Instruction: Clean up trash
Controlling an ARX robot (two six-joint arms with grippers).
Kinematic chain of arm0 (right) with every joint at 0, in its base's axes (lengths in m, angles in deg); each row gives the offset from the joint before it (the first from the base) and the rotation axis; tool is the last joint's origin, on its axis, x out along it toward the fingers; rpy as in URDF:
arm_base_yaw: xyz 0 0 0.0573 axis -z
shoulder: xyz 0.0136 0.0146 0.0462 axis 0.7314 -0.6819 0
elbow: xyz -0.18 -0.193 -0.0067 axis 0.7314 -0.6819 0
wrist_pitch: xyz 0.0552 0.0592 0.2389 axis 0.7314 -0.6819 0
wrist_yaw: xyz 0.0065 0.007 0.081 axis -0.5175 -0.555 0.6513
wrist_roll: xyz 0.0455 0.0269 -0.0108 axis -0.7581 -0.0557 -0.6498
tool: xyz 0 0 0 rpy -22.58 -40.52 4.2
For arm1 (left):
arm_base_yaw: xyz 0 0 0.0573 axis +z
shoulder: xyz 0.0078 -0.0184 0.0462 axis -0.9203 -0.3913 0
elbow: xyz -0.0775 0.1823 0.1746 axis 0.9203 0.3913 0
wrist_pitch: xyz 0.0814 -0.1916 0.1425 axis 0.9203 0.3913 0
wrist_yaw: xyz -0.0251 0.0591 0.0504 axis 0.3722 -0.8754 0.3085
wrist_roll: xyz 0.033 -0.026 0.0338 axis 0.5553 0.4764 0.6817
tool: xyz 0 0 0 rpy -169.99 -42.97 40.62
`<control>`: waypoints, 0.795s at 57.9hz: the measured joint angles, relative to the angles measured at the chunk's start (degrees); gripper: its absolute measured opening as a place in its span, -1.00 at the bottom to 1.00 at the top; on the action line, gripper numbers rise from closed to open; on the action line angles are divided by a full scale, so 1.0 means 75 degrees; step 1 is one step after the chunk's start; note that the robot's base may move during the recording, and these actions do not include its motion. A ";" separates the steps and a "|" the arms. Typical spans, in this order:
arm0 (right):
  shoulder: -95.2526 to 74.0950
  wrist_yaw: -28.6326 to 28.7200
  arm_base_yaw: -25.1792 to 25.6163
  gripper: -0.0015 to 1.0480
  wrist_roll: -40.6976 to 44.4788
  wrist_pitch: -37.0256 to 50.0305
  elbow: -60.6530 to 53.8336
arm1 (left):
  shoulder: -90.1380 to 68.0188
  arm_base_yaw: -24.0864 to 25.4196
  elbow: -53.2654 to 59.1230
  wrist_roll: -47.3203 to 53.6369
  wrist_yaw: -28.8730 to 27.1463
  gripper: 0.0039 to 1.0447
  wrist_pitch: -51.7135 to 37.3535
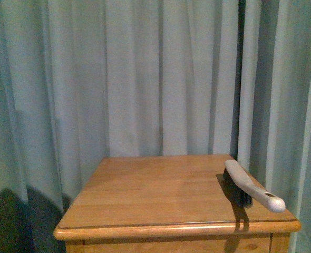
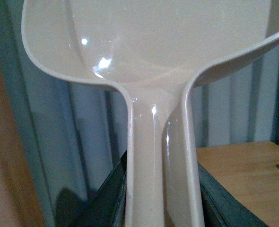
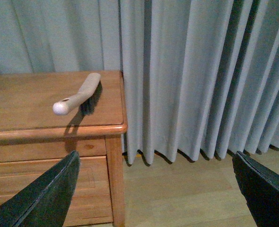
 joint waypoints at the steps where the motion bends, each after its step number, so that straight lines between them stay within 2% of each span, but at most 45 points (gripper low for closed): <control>1: 0.0000 0.0000 0.0000 0.86 0.0000 0.0000 0.0000 | 0.0134 0.0160 0.0087 -0.0052 0.0082 -0.49 0.0050; 8: 0.0000 0.0000 0.0000 0.86 0.0000 -0.0003 0.0000 | 0.0994 0.0997 0.0466 -0.0612 0.0656 -0.49 0.0708; 18: -0.0032 -0.0146 -0.0032 0.86 0.0038 -0.0035 0.0009 | 0.1635 0.1262 0.0752 -0.0953 0.0624 -0.49 0.1128; 20: -0.0265 -0.1064 -0.0303 0.86 0.0178 -0.0449 0.0152 | 0.1652 0.1262 0.0752 -0.0976 0.0629 -0.49 0.1128; 24: -0.1396 -0.3372 -0.1058 0.86 0.0262 -0.1265 0.0647 | 0.1655 0.1262 0.0752 -0.1000 0.0635 -0.49 0.1128; 28: -0.2594 -0.4441 -0.1180 0.86 0.0338 -0.0950 0.1020 | 0.1655 0.1262 0.0752 -0.1011 0.0688 -0.49 0.1128; 35: -0.4858 -0.3398 -0.0938 0.86 -0.0134 -0.0697 0.2702 | 0.1655 0.1268 0.0752 -0.1020 0.0679 -0.49 0.1128; 40: -0.6213 -0.2637 -0.0886 0.86 -0.0632 -0.1148 0.4004 | 0.1655 0.1268 0.0752 -0.1020 0.0682 -0.49 0.1128; 46: -0.7644 -0.2072 -0.0906 0.86 -0.1236 -0.1906 0.5555 | 0.1655 0.1268 0.0752 -0.1023 0.0682 -0.49 0.1128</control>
